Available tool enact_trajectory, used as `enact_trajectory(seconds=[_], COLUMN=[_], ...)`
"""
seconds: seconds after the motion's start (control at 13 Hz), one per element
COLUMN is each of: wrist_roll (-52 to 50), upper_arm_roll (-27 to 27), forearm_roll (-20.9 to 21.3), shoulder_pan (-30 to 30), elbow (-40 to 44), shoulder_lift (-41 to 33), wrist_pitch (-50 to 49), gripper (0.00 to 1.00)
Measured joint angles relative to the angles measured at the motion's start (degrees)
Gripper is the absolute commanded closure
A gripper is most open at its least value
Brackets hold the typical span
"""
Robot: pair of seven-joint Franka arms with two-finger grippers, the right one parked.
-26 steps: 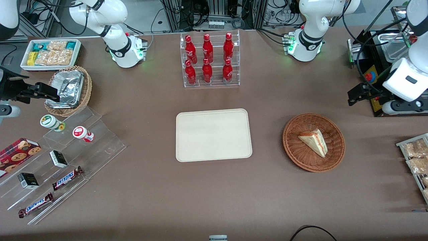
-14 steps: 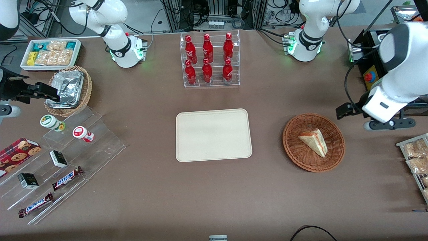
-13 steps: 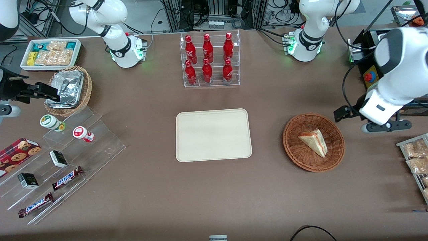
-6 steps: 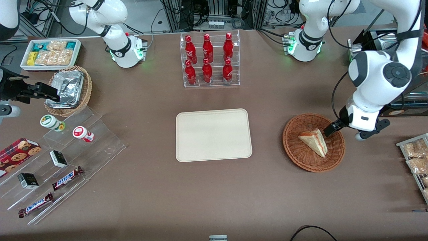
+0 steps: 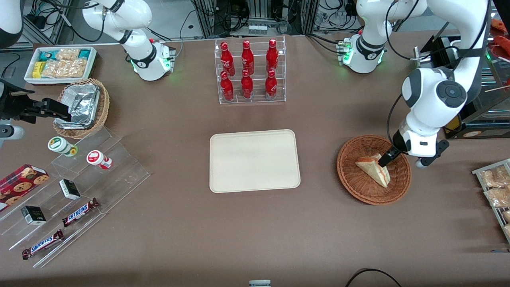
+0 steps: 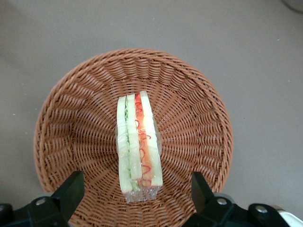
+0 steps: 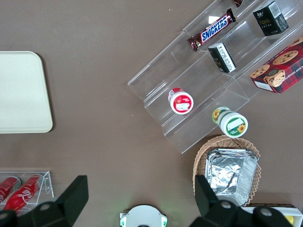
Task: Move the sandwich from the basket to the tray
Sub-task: 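Lower the open left gripper around the wrapped sandwich in the basket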
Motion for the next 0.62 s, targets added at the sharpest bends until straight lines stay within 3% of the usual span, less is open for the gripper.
enact_trajectory(seconds=[0.62], wrist_roll=[-3.65], upper_arm_roll=[-0.17], forearm_roll=[-0.01], shoulder_pan=[-1.49], elbow=[-1.47], shoulder_lift=[4.89], wrist_pitch=[6.04], gripper=[0.0])
